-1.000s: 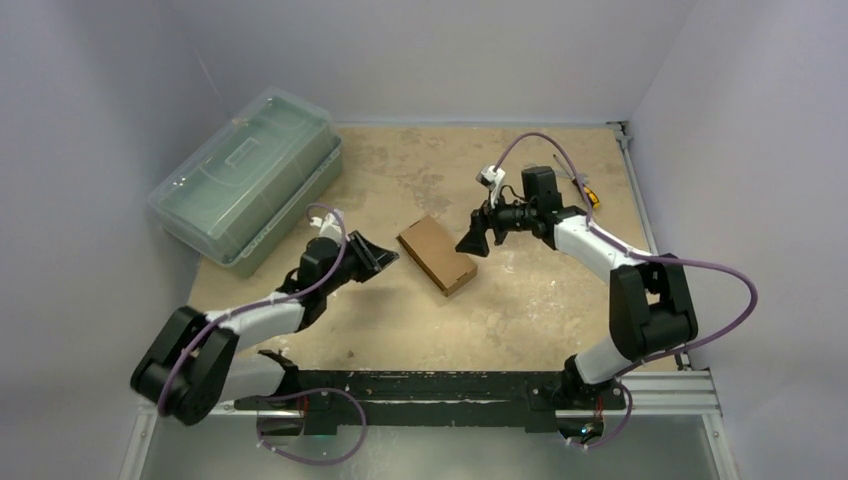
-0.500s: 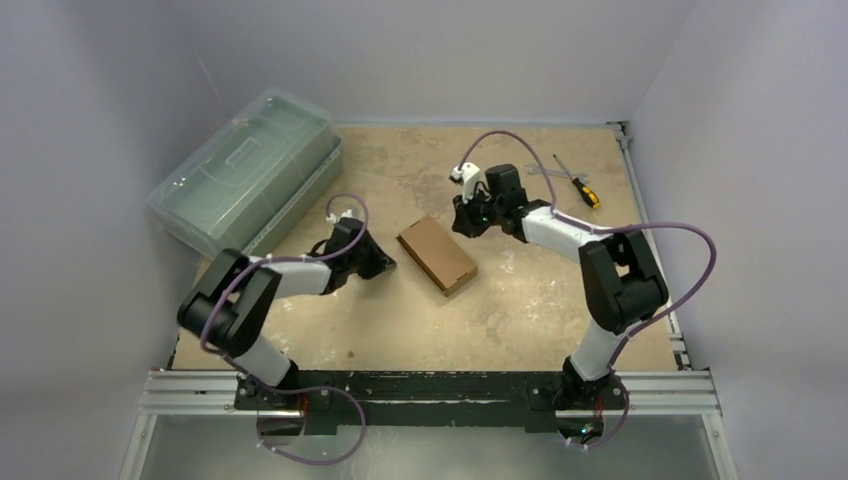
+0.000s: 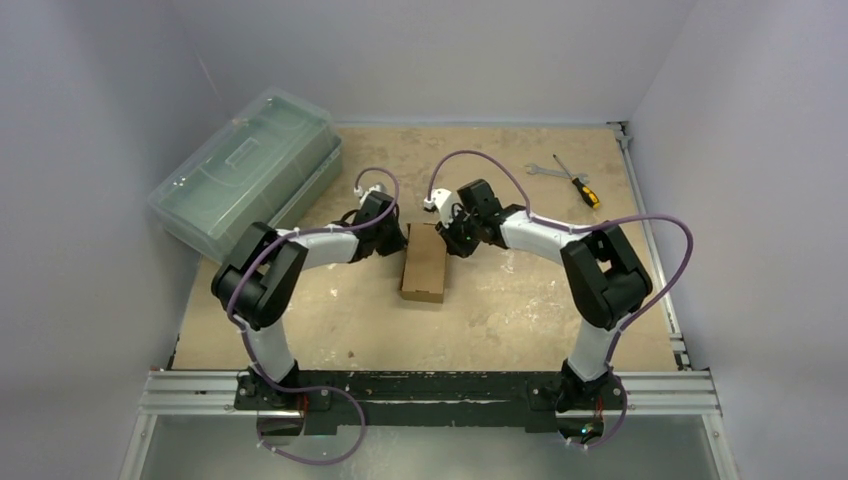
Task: Fold the paper box
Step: Close the paper box at the center of the board.
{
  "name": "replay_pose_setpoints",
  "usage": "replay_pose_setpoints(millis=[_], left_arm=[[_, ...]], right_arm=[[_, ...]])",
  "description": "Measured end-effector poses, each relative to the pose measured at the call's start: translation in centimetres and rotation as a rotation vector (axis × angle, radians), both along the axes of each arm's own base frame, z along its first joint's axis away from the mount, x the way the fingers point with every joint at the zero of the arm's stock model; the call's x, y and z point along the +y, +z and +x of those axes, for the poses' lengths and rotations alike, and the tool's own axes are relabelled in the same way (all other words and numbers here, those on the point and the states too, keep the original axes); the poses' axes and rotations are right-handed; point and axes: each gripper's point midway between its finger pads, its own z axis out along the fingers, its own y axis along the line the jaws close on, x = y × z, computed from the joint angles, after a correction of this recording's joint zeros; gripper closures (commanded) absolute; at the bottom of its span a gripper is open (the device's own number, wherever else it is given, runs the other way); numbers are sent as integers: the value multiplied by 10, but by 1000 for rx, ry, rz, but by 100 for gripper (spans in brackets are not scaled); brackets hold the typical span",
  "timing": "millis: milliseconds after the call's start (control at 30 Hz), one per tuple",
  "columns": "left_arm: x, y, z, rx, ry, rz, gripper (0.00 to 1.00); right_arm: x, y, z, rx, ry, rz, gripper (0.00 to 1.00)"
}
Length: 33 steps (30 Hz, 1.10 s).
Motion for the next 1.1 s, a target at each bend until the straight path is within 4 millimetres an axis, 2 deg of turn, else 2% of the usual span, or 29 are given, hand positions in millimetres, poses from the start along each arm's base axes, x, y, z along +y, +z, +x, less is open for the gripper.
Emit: replay_pose_setpoints(millis=[67, 167, 267, 333, 400, 500, 633, 733, 900, 967, 1033, 1100], left_arm=[[3, -1, 1, -9, -8, 55, 100], [5, -1, -4, -31, -23, 102, 100], [11, -1, -25, -38, -56, 135, 99], [19, -1, -46, -39, -81, 153, 91], [31, 0, -64, -39, -99, 172, 88], [46, 6, -72, -63, -89, 194, 89], [58, 12, -58, -96, -42, 193, 93], [64, -1, -39, -69, -10, 224, 100], [35, 0, 9, -100, -25, 198, 100], [20, 1, 22, -108, -48, 171, 100], [6, 2, 30, -110, -77, 156, 100], [7, 2, 33, -110, -91, 197, 100]], right_arm=[[1, -1, -4, 4, 4, -16, 76], [-9, -1, 3, 14, -43, -11, 72], [-25, 2, 16, 17, -107, 11, 71], [-35, 6, 21, 18, -138, 28, 71], [-45, 14, 25, 11, -170, 45, 71], [-47, 27, 30, -10, -190, 79, 70], [-38, 31, 34, -15, -203, 119, 70], [-34, 26, 38, -1, -223, 129, 72], [-26, 5, 53, 27, -254, 98, 73], [-17, -2, 48, 32, -239, 77, 73], [1, -6, 35, 22, -198, 41, 73], [4, -5, 28, 1, -194, -15, 72]])
